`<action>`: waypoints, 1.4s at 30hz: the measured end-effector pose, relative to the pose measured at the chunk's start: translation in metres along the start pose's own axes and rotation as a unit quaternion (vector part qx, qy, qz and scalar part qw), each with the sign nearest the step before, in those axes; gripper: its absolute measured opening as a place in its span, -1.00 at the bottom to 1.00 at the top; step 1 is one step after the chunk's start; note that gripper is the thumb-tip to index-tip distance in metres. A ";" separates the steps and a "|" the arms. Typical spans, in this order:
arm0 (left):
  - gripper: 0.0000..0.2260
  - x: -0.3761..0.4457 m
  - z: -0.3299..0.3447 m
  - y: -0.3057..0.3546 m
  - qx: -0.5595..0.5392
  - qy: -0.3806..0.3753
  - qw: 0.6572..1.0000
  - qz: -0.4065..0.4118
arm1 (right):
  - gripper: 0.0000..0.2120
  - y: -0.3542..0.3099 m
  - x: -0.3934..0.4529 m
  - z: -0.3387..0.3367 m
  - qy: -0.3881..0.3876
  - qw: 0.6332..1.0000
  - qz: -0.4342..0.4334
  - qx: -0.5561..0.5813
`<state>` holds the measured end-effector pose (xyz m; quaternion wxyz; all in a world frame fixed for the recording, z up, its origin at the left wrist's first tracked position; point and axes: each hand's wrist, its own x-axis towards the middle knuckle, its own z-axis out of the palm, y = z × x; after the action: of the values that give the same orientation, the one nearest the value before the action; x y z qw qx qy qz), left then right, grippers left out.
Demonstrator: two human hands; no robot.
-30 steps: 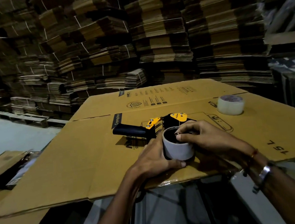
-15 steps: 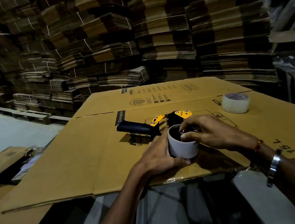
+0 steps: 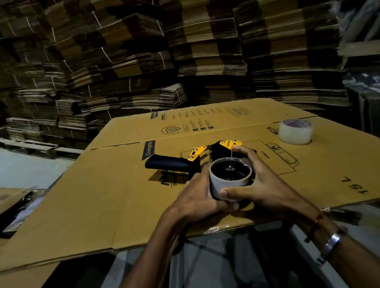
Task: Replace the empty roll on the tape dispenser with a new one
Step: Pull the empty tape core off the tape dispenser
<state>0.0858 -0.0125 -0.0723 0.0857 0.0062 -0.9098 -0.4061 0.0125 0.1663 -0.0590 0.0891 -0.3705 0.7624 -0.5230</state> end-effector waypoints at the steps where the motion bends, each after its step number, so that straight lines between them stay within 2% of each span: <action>1: -0.09 0.000 0.000 0.001 0.000 -0.003 1.000 0.002 | -0.05 0.000 0.000 -0.001 0.000 1.000 -0.002 0.003; 11: -0.10 0.000 -0.003 0.003 0.000 -0.018 1.000 0.010 | -0.14 0.001 0.000 0.002 0.031 0.999 -0.015 -0.017; 16: -0.11 -0.002 -0.004 0.005 -0.047 -0.015 0.999 0.004 | -0.15 0.003 0.001 0.007 0.042 0.998 -0.045 -0.014; 22: -0.12 -0.003 -0.006 0.005 -0.053 -0.029 0.998 -0.004 | -0.13 0.000 0.001 0.004 0.038 0.999 -0.031 0.001; 30: -0.10 -0.002 -0.005 0.006 -0.083 -0.030 0.996 -0.034 | -0.24 0.000 0.002 0.003 0.025 0.998 -0.014 0.057; 36: -0.10 0.001 0.000 0.006 -0.021 -0.019 0.999 -0.020 | 0.07 0.000 0.003 -0.001 -0.021 0.999 0.021 0.038; 42: -0.12 0.000 -0.002 0.004 -0.025 -0.025 0.999 -0.009 | -0.03 0.002 0.003 -0.002 0.002 1.000 0.003 0.031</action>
<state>0.0862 -0.0113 -0.0678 0.0591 0.0023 -0.9013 -0.4291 0.0083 0.1657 -0.0595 0.1009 -0.3642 0.7471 -0.5468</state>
